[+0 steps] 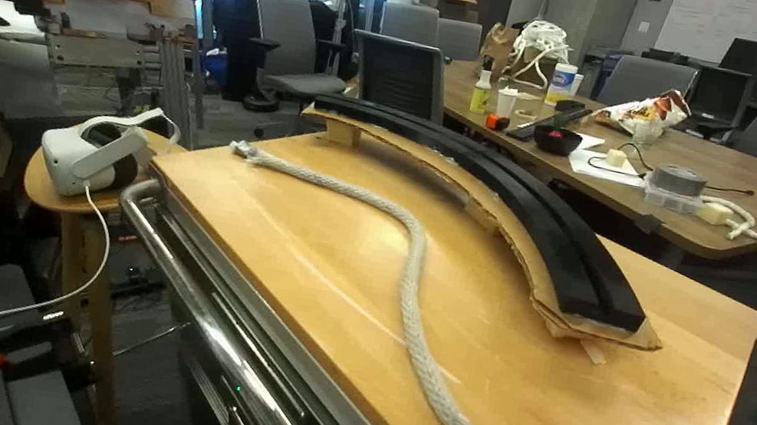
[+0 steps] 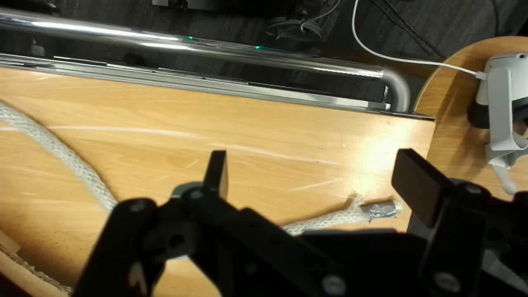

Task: Put the white rope on the black board

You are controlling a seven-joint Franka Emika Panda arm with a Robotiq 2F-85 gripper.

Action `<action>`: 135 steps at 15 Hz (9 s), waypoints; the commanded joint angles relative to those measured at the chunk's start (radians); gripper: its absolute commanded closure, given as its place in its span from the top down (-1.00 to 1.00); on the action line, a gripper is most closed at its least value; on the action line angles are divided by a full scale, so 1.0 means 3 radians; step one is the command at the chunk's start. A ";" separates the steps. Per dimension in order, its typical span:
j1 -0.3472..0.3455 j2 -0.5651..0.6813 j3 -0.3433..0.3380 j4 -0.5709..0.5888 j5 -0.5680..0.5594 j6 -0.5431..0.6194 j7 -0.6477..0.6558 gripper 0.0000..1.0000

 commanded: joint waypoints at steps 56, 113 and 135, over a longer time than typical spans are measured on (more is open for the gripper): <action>-0.0022 0.2607 0.0514 0.2088 -0.0736 0.2793 -0.2899 1.00; 0.0043 0.2190 0.0553 0.0567 -0.0216 0.2053 -0.3893 1.00; 0.0048 0.1934 0.0553 0.0232 -0.0232 0.2931 -0.3680 -0.98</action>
